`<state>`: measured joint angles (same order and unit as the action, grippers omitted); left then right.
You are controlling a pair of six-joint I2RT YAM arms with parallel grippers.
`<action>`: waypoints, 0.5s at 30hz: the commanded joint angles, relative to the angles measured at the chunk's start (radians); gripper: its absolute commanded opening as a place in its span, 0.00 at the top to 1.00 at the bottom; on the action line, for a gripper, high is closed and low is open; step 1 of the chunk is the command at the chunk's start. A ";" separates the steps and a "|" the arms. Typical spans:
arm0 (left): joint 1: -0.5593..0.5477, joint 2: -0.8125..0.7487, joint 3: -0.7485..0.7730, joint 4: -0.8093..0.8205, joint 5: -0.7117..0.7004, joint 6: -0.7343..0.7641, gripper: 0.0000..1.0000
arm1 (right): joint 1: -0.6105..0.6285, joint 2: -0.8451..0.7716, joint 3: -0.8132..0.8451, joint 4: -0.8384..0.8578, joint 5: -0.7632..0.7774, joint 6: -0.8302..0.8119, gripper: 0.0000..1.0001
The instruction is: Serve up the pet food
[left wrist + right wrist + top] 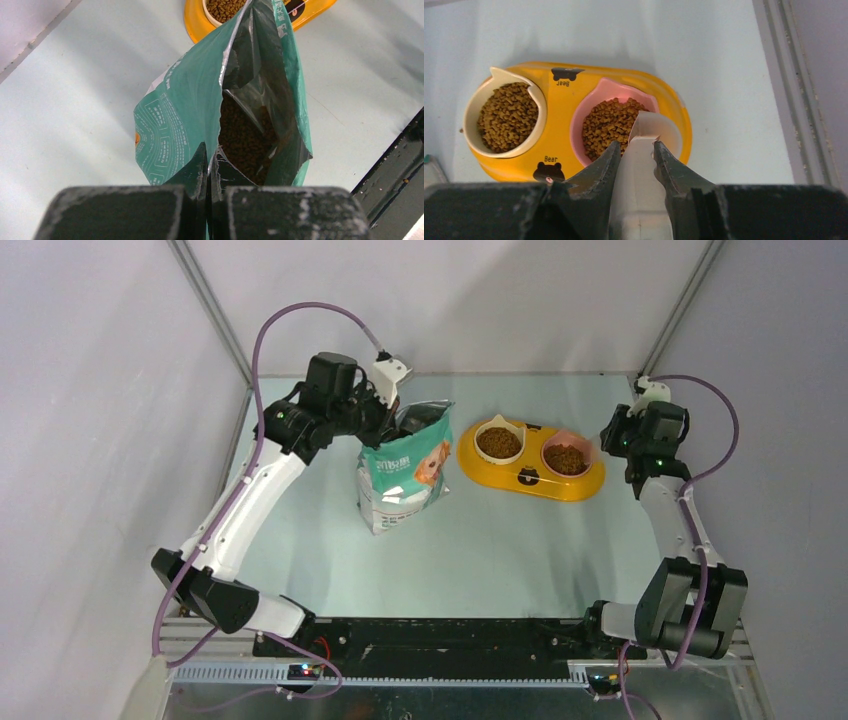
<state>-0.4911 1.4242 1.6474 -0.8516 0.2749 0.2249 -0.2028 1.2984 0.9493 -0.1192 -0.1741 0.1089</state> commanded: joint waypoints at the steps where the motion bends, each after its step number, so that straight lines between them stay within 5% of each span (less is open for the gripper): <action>1: -0.004 -0.016 -0.024 -0.008 0.045 -0.029 1.00 | 0.007 -0.048 0.048 0.004 0.057 -0.094 1.00; 6: -0.004 -0.031 -0.036 -0.018 0.024 -0.006 1.00 | -0.009 -0.090 0.061 -0.036 0.030 -0.064 1.00; 15: -0.004 -0.029 -0.024 -0.036 -0.005 0.029 1.00 | -0.026 -0.144 0.118 -0.177 -0.284 -0.016 1.00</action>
<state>-0.4911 1.4143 1.6302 -0.8509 0.2733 0.2344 -0.2199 1.1912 1.0111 -0.2531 -0.2779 0.0673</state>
